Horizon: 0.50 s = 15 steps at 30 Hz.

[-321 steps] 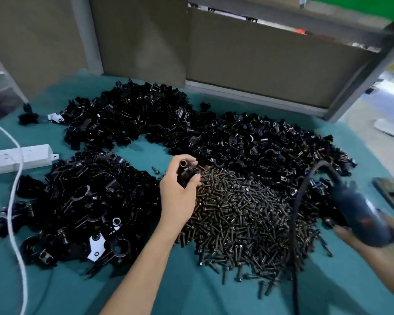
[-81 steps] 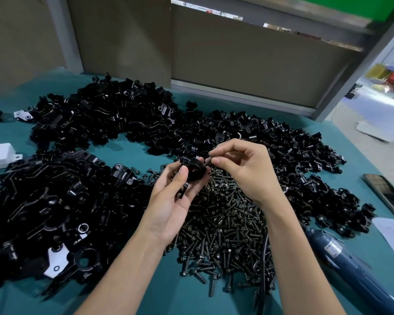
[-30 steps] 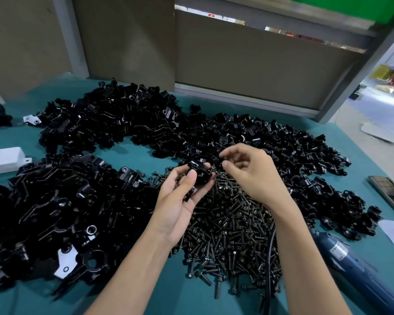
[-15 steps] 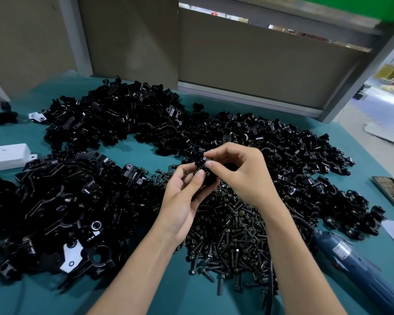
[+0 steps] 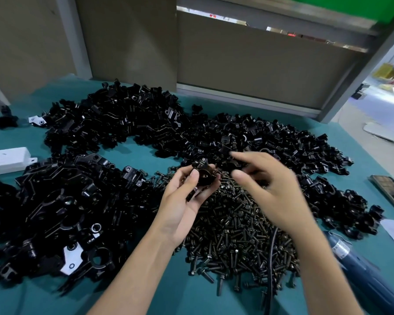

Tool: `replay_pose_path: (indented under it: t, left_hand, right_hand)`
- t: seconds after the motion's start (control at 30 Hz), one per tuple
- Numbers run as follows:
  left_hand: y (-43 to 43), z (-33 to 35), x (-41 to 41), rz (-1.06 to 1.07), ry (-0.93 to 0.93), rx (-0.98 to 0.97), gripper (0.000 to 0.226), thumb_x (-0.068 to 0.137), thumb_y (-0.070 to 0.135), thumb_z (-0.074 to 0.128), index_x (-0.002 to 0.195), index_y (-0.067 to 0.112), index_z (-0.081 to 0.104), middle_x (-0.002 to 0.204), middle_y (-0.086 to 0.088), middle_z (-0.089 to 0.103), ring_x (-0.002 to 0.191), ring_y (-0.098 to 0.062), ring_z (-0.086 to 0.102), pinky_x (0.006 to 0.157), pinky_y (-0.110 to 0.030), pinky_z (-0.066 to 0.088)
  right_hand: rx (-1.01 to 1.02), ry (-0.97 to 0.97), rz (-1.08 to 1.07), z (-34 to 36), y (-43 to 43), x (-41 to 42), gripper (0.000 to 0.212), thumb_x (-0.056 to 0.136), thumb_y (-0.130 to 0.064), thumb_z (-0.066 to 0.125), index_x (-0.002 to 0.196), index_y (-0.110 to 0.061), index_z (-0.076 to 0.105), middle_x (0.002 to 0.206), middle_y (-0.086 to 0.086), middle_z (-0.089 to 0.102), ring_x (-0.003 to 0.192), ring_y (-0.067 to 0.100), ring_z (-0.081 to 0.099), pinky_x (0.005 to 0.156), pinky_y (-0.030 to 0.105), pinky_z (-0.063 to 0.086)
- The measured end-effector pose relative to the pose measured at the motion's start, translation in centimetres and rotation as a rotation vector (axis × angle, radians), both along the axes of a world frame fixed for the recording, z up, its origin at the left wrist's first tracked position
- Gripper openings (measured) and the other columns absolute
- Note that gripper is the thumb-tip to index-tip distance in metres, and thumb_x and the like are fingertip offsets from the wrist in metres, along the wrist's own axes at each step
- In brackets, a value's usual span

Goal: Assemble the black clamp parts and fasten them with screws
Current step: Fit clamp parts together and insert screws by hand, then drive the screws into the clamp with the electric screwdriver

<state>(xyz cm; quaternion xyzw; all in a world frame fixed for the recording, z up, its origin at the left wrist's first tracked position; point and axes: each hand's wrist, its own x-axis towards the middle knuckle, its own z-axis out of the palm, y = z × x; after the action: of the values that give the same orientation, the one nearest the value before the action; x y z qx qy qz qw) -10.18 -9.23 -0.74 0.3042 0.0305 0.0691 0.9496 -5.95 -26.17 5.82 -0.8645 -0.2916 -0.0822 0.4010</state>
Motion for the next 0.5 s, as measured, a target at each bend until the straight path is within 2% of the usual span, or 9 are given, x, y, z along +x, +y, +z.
replay_pose_path:
  t: [0.07, 0.1, 0.17, 0.23, 0.3, 0.37, 0.43, 0.5]
  left_hand:
    - [0.2, 0.0, 0.0, -0.023, 0.012, -0.12, 0.039, 0.09, 0.013, 0.058, 0.125, -0.001, 0.049, 0.121, -0.021, 0.069, 0.116, -0.032, 0.067, 0.093, -0.04, 0.058]
    - [0.2, 0.0, 0.0, -0.032, 0.014, -0.168, 0.04, 0.09, 0.012, 0.058, 0.127, 0.0, 0.048, 0.12, -0.023, 0.069, 0.117, -0.034, 0.066, 0.092, -0.041, 0.058]
    - [0.3, -0.1, 0.1, -0.046, 0.017, -0.214, 0.041, 0.089, 0.01, 0.058, 0.128, 0.001, 0.047, 0.119, -0.025, 0.069, 0.116, -0.038, 0.066, 0.088, -0.04, 0.059]
    - [0.3, -0.1, 0.2, -0.058, 0.019, -0.226, 0.043, 0.089, 0.01, 0.058, 0.129, 0.003, 0.045, 0.119, -0.026, 0.069, 0.114, -0.039, 0.066, 0.088, -0.041, 0.059]
    - [0.4, -0.1, 0.2, -0.066, 0.015, -0.229, 0.045, 0.089, 0.01, 0.057, 0.132, 0.005, 0.043, 0.12, -0.027, 0.068, 0.112, -0.04, 0.067, 0.089, -0.041, 0.059]
    - [0.4, -0.1, 0.3, -0.063, 0.018, -0.228, 0.045, 0.088, 0.012, 0.057, 0.13, 0.006, 0.043, 0.119, -0.028, 0.068, 0.11, -0.04, 0.068, 0.088, -0.041, 0.059]
    - [0.3, -0.2, 0.3, -0.054, 0.029, -0.225, 0.044, 0.087, 0.014, 0.058, 0.128, 0.006, 0.044, 0.118, -0.027, 0.069, 0.107, -0.038, 0.07, 0.086, -0.039, 0.06]
    - [0.2, -0.3, 0.3, -0.043, 0.038, -0.193, 0.049, 0.087, 0.019, 0.061, 0.13, 0.001, 0.047, 0.117, -0.024, 0.07, 0.107, -0.035, 0.07, 0.086, -0.037, 0.059]
  right_hand:
    - [-0.12, -0.036, -0.171, 0.0, -4.2, -0.9, 0.049, 0.082, -0.06, 0.054, 0.127, -0.041, 0.06, 0.105, -0.026, 0.061, 0.093, -0.006, 0.059, 0.076, 0.015, 0.046]
    - [-0.228, -0.048, -0.282, -0.1, -6.7, -1.3, 0.052, 0.081, -0.064, 0.052, 0.128, -0.041, 0.059, 0.101, -0.025, 0.061, 0.088, -0.004, 0.06, 0.073, 0.018, 0.046]
    - [-0.523, 0.014, -0.489, -0.4, -11.7, -2.3, 0.066, 0.077, -0.071, 0.046, 0.131, -0.035, 0.057, 0.101, -0.01, 0.062, 0.09, 0.011, 0.061, 0.074, 0.033, 0.051]
    - [-0.774, 0.167, -0.632, -1.4, -15.4, -3.6, 0.086, 0.069, -0.081, 0.038, 0.132, -0.025, 0.059, 0.104, 0.005, 0.061, 0.095, 0.029, 0.061, 0.082, 0.045, 0.053]
    - [-0.833, 0.275, -0.658, -2.9, -17.9, -4.8, 0.104, 0.058, -0.092, 0.035, 0.126, -0.019, 0.065, 0.088, 0.005, 0.056, 0.081, 0.031, 0.058, 0.08, 0.046, 0.054]
    - [-0.883, 0.332, -0.653, -4.5, -19.3, -5.6, 0.112, 0.052, -0.094, 0.038, 0.134, -0.021, 0.057, 0.084, 0.0, 0.051, 0.078, 0.027, 0.059, 0.08, 0.042, 0.054]
    - [-0.908, 0.403, -0.654, -5.5, -19.9, -6.1, 0.108, 0.053, -0.083, 0.05, 0.144, -0.025, 0.044, 0.093, 0.004, 0.061, 0.09, 0.03, 0.067, 0.086, 0.04, 0.055]
    - [-0.78, 0.367, -0.679, -6.6, -20.4, -5.9, 0.102, 0.05, -0.067, 0.069, 0.138, -0.02, 0.05, 0.101, 0.013, 0.07, 0.093, 0.039, 0.069, 0.086, 0.051, 0.056]
